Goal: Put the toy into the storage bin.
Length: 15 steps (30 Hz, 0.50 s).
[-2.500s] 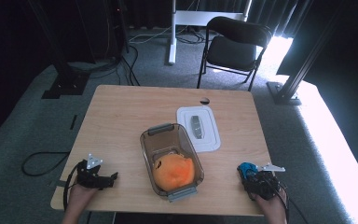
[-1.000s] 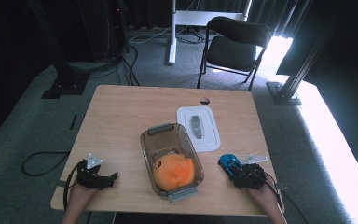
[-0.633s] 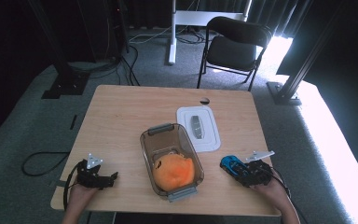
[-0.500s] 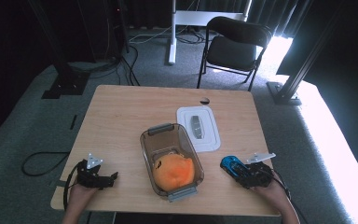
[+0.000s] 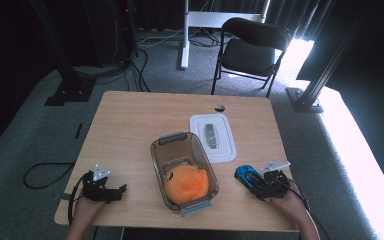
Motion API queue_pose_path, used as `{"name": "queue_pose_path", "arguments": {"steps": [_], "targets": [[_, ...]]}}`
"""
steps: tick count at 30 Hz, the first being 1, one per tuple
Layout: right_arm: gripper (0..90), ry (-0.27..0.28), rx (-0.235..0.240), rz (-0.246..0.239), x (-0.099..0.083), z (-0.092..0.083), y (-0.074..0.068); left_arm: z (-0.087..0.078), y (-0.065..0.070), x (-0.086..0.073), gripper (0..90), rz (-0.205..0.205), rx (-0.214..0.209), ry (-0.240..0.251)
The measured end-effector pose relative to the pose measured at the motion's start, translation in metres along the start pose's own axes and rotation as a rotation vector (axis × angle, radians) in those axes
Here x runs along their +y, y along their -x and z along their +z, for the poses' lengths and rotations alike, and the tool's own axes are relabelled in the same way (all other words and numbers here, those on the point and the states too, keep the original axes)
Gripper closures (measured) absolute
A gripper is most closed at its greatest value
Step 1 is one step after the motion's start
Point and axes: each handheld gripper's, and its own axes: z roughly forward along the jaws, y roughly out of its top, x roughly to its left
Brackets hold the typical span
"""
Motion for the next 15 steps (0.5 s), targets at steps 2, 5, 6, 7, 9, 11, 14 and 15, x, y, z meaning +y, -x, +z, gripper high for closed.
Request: {"name": "queue_pose_path", "arguments": {"steps": [2,5,6,7,9,11,14,15], "targets": [[10.6,-0.007,-0.002,-0.002,0.003,0.0,-0.001,0.0,0.0,0.0,0.1,0.0,0.0,0.0],[10.7,0.012,0.005,0.002,0.007,-0.005,-0.001,0.0,0.0,0.0,0.1,0.001,0.0,-0.001],[10.6,0.026,0.002,0.006,0.008,-0.008,-0.001,0.0,0.0,0.0,0.1,0.001,0.0,-0.001],[10.6,0.037,0.023,0.015,0.01,-0.009,0.0,0.0,0.0,0.0,0.1,0.001,0.0,0.0],[10.6,0.038,0.018,0.009,0.012,-0.009,-0.001,0.0,0.0,0.0,0.1,0.001,0.0,-0.001],[10.6,0.023,0.022,-0.001,0.013,-0.006,-0.002,0.0,0.0,0.0,0.1,0.001,0.0,-0.001],[10.7,-0.003,0.016,-0.013,0.013,0.002,-0.004,0.0,0.0,0.0,0.1,0.001,0.0,-0.001],[10.7,-0.006,0.011,-0.015,0.012,0.004,-0.004,0.0,0.0,0.0,0.1,0.001,0.0,-0.001]]}}
